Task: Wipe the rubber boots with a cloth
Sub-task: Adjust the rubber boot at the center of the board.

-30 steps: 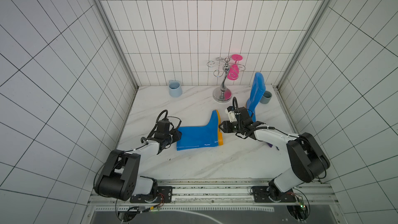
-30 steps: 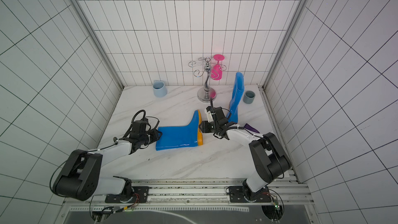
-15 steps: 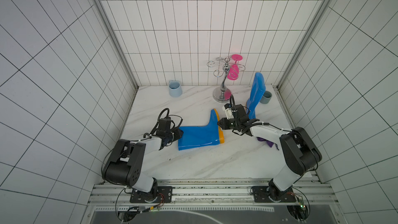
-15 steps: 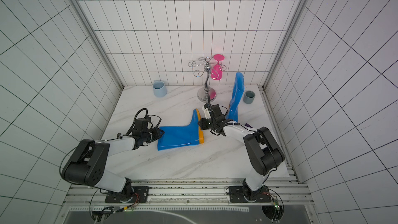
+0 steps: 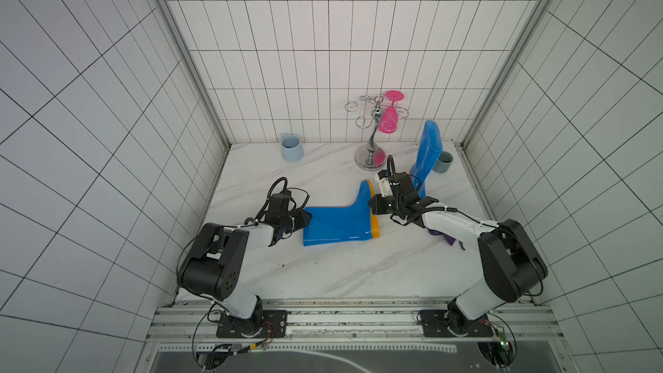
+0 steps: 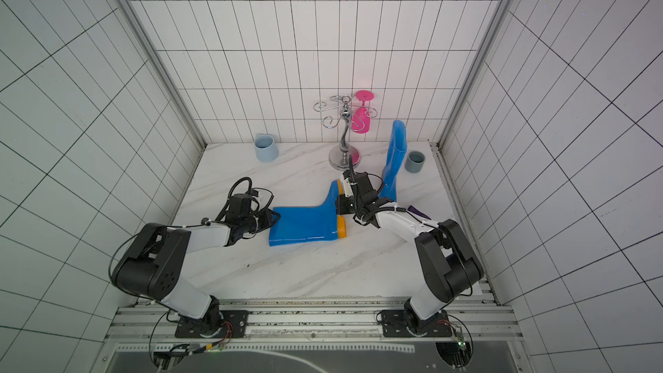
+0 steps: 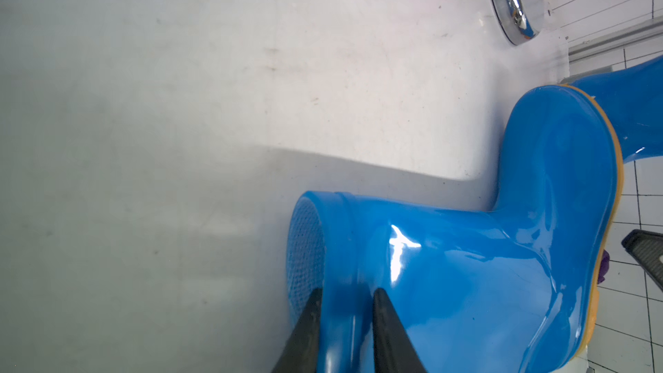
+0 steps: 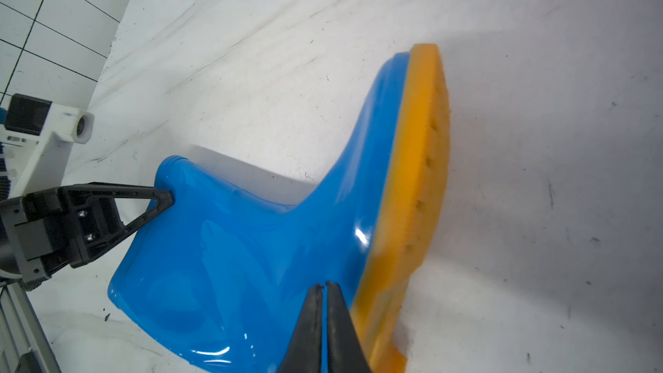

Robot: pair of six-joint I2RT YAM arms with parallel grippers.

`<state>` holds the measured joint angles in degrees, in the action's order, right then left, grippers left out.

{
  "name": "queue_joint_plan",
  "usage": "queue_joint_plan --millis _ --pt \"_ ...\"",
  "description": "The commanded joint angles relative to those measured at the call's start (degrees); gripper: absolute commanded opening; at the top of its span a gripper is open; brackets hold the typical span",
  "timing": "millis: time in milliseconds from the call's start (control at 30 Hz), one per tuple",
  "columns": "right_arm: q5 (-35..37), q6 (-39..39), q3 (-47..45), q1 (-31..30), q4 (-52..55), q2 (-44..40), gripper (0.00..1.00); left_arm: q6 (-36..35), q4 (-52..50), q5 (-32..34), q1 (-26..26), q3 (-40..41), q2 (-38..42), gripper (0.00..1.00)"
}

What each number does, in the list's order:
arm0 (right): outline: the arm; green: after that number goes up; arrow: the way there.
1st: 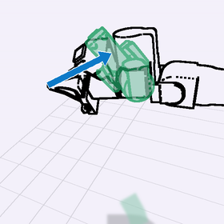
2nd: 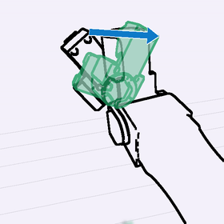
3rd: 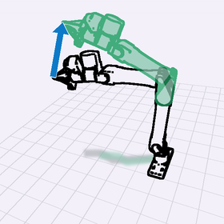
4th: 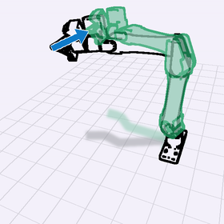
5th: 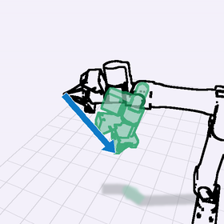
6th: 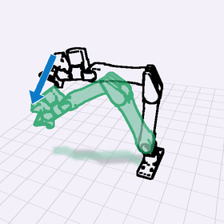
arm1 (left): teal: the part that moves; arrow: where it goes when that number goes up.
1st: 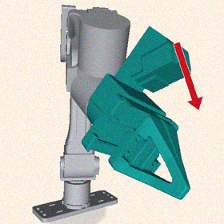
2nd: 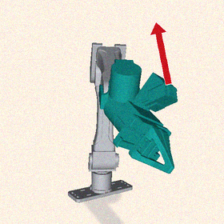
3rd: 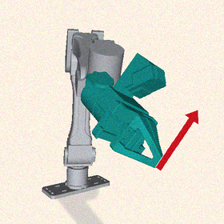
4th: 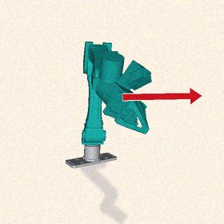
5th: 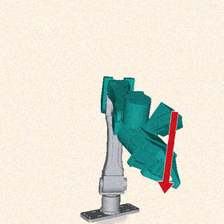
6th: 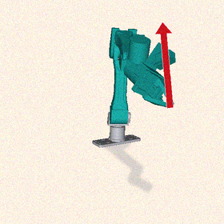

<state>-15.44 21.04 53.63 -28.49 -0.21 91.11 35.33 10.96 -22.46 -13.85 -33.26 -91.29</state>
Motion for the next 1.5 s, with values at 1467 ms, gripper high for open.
queue_joint_plan --millis 1467 --pt "8.2 -1.0 -3.1 3.6 10.9 -10.5 0.31 -5.1 -1.0 -6.0 1.9 2.2 -1.2 0.0"
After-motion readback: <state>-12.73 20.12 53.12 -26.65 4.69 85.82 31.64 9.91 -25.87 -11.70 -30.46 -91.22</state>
